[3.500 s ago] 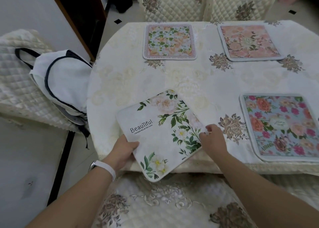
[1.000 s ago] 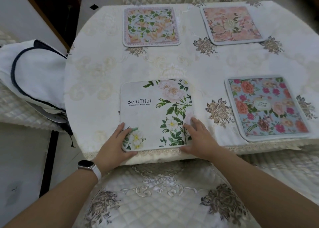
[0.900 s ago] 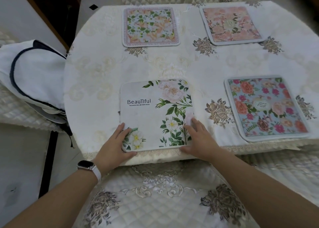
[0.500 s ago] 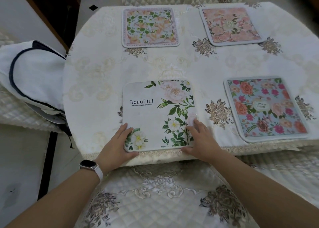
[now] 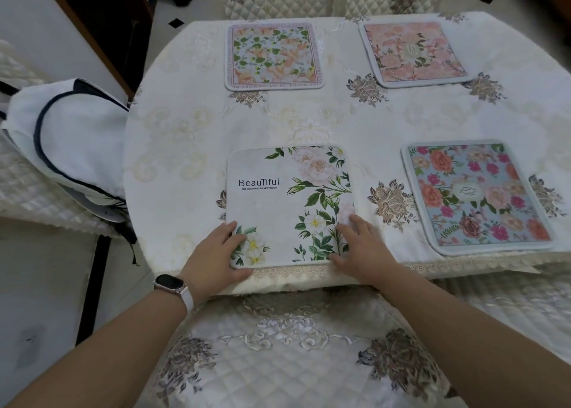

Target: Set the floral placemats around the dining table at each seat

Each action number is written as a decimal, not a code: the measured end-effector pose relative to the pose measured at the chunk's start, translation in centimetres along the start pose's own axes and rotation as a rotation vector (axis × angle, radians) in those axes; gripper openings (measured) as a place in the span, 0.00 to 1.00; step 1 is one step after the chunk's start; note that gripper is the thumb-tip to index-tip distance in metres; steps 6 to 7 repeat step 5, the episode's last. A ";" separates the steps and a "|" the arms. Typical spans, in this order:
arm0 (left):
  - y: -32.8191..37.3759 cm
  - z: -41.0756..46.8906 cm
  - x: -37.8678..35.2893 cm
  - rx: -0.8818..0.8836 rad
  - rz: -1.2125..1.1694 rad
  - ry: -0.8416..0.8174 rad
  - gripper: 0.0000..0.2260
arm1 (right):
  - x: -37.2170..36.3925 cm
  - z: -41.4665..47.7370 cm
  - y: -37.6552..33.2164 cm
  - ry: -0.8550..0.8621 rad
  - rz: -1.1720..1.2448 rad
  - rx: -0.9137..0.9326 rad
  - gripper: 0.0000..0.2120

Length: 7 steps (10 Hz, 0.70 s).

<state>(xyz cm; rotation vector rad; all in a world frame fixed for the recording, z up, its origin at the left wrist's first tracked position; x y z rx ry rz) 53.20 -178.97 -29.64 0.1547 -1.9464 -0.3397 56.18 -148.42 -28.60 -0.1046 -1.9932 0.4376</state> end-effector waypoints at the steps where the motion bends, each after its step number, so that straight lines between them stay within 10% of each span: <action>1: 0.7 -0.4 0.4 0.058 0.003 -0.015 0.36 | 0.5 0.1 -0.5 -0.007 -0.034 -0.004 0.32; 7: 5.5 -3.6 8.0 -0.015 -0.087 0.370 0.22 | 8.7 -0.9 -3.0 0.302 -0.054 0.179 0.21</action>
Point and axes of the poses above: each hand's wrist, its own z-axis towards the middle knuckle, its own x-axis out of the back of the hand, y = z × x, the point moved 5 cm from there along z, towards the middle knuckle, and after that the axes turned 15 degrees about x, right-handed, at the moved point
